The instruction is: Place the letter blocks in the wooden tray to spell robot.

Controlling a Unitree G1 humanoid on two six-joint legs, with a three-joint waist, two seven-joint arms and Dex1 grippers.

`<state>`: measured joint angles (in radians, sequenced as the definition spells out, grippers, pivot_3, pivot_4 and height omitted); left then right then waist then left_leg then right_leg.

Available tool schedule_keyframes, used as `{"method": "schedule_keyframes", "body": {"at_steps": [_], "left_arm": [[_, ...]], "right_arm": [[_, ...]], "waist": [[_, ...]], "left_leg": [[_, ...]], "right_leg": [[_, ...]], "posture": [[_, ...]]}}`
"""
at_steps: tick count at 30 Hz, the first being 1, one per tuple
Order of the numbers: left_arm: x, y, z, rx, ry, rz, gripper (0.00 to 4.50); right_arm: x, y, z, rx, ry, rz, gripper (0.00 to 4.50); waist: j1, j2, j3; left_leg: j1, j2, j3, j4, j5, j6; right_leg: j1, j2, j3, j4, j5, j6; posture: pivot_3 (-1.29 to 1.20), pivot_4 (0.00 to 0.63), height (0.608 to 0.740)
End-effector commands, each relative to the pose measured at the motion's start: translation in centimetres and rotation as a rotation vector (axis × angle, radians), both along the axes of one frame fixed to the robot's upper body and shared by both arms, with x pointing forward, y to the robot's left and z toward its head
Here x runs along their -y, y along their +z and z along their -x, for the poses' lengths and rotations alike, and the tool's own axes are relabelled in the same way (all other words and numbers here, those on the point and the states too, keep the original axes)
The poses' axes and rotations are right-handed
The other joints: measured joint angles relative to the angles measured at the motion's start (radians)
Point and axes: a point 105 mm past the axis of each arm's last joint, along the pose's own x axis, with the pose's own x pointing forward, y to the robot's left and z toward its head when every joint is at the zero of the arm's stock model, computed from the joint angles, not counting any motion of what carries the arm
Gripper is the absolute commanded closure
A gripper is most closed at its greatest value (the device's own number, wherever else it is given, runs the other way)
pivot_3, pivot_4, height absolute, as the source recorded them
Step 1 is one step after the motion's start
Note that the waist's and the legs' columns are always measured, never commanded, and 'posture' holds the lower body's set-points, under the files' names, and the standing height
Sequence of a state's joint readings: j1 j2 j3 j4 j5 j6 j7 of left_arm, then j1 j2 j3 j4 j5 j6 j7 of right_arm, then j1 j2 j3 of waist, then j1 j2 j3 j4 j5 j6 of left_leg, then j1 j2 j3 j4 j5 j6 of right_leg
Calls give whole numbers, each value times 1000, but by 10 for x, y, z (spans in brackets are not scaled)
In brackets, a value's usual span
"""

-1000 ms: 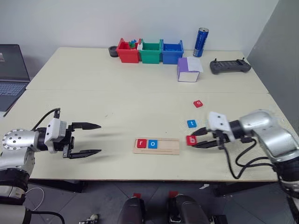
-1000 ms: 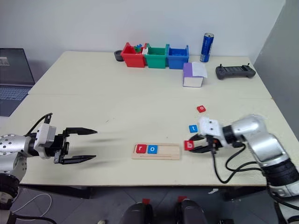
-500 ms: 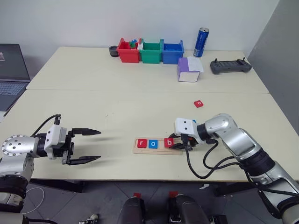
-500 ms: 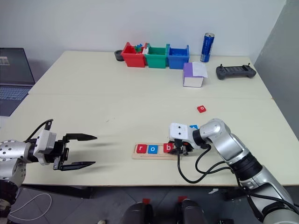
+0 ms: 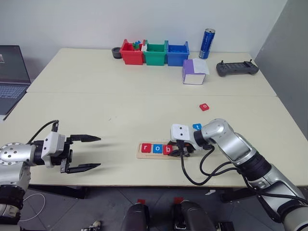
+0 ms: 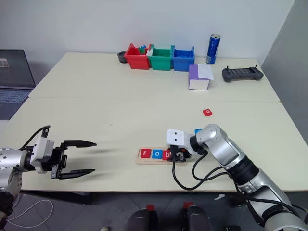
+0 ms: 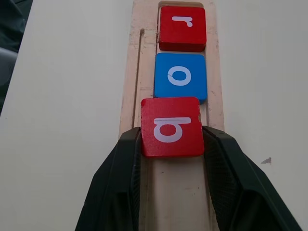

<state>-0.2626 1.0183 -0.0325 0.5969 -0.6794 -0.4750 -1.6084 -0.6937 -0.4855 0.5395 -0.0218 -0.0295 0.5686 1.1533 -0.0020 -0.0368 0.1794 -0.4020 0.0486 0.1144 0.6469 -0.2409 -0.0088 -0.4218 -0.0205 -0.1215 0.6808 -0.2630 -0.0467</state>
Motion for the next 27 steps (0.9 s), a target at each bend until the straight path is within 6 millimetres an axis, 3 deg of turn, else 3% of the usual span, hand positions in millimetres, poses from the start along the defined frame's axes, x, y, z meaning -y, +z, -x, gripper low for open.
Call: {"method": "schedule_keyframes", "body": {"at_steps": [1,27], "left_arm": [[-5,11,-1,43,4,-28,0],[-5,7,-1,42,9,-26,0]], "right_arm": [[-5,10,-2,35,9,-8,3041],[-2,3,-4,35,11,41,3041]], "waist": [[0,0,0],[-1,0,0]], "left_leg": [[0,0,0,0,0,0],[0,0,0,0,0,0]], "right_leg": [[0,0,0,0,0,0],[0,0,0,0,0,0]], "posture": [[0,150,740],[0,150,740]]}}
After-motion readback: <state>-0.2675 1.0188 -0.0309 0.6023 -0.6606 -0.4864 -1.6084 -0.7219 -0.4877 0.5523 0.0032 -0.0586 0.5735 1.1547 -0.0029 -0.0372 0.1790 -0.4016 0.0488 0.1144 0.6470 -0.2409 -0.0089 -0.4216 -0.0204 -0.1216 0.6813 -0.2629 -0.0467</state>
